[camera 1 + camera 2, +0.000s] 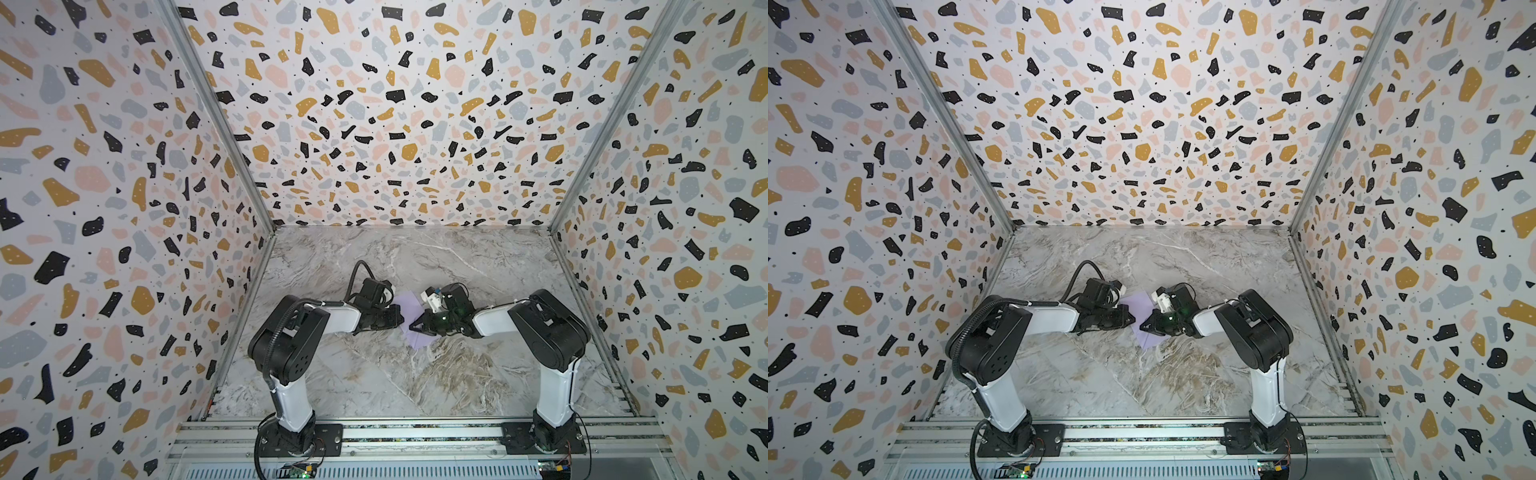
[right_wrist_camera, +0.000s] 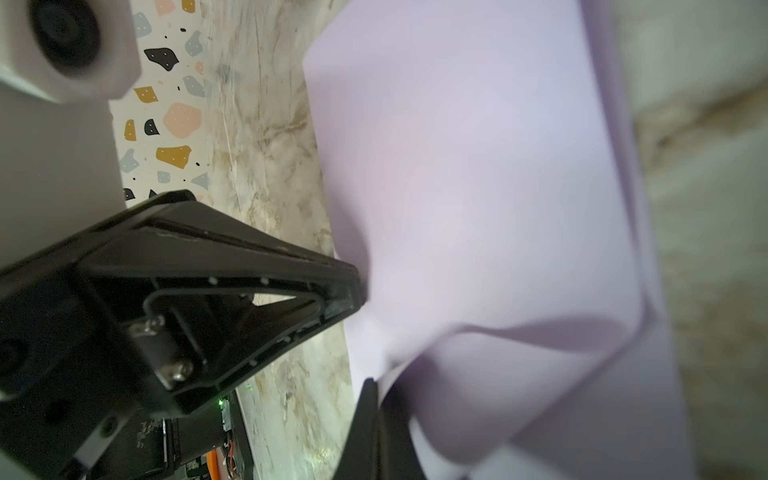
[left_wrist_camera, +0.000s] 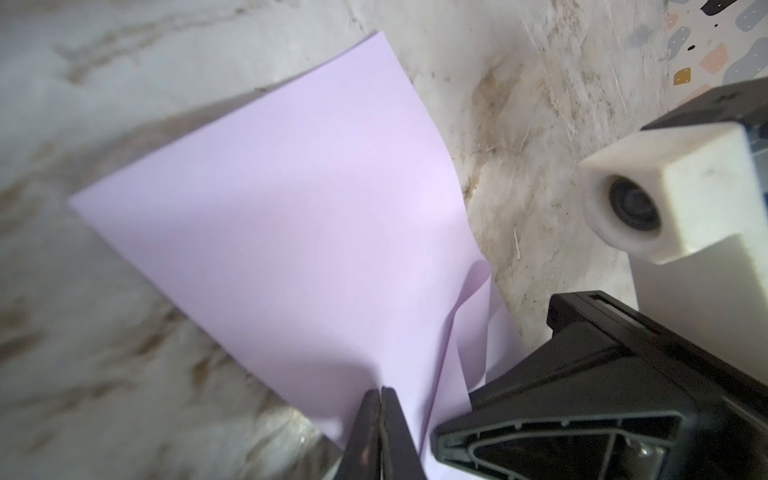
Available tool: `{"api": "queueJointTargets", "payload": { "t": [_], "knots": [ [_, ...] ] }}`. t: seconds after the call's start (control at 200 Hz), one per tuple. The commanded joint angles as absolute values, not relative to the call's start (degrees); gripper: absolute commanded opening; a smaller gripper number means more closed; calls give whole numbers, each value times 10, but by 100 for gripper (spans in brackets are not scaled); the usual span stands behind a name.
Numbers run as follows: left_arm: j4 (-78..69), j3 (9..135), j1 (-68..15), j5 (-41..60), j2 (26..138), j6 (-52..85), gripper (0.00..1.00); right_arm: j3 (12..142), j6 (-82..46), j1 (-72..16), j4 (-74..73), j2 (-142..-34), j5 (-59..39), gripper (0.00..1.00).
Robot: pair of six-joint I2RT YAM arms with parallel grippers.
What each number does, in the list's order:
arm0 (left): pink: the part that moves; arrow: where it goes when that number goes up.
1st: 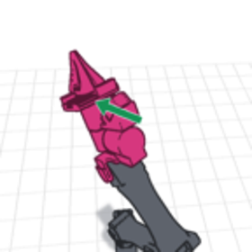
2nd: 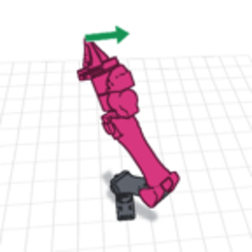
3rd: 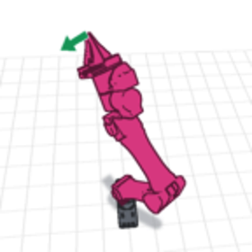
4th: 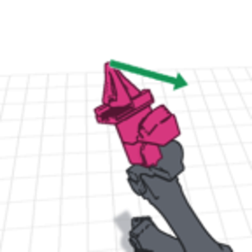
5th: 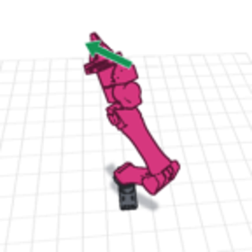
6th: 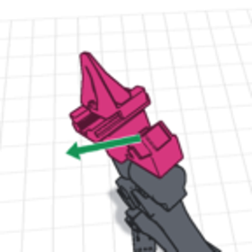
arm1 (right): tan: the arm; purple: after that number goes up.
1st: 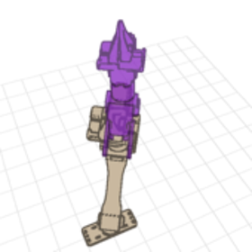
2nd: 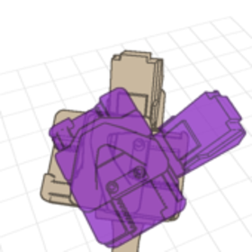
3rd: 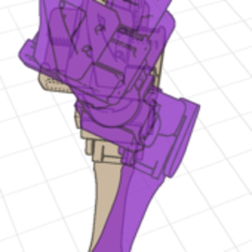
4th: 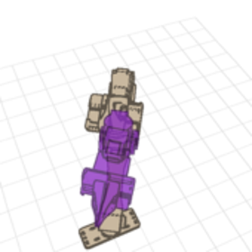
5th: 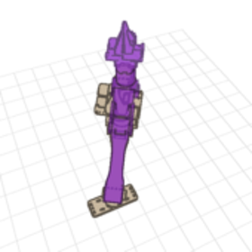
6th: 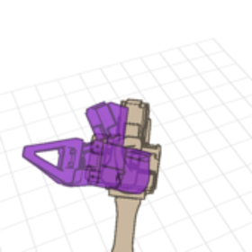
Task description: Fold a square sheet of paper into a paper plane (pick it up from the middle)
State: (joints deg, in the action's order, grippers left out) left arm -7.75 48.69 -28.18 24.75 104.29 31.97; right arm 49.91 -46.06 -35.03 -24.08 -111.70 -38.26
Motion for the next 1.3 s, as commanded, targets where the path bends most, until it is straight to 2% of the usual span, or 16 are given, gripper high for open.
{"api": "queueJointTargets", "payload": {
  "t": [0.0,0.771,0.861,1.116,1.292],
  "knots": [
    [-44,484,-286,223,1064,312,8,492,-456,-347,-233,-1092,-374,2],
    [-41,488,-287,225,1061,312,8,502,-445,-348,-222,-1123,-382,5],
    [-38,492,-287,225,1059,312,8,501,-441,-349,-217,-1123,-379,8],
    [-15,516,-286,192,1005,328,13,501,-435,-349,-191,-1117,-360,30],
    [-5,508,-286,152,964,338,19,501,-432,-349,-184,-1114,-352,33]
  ]
}}
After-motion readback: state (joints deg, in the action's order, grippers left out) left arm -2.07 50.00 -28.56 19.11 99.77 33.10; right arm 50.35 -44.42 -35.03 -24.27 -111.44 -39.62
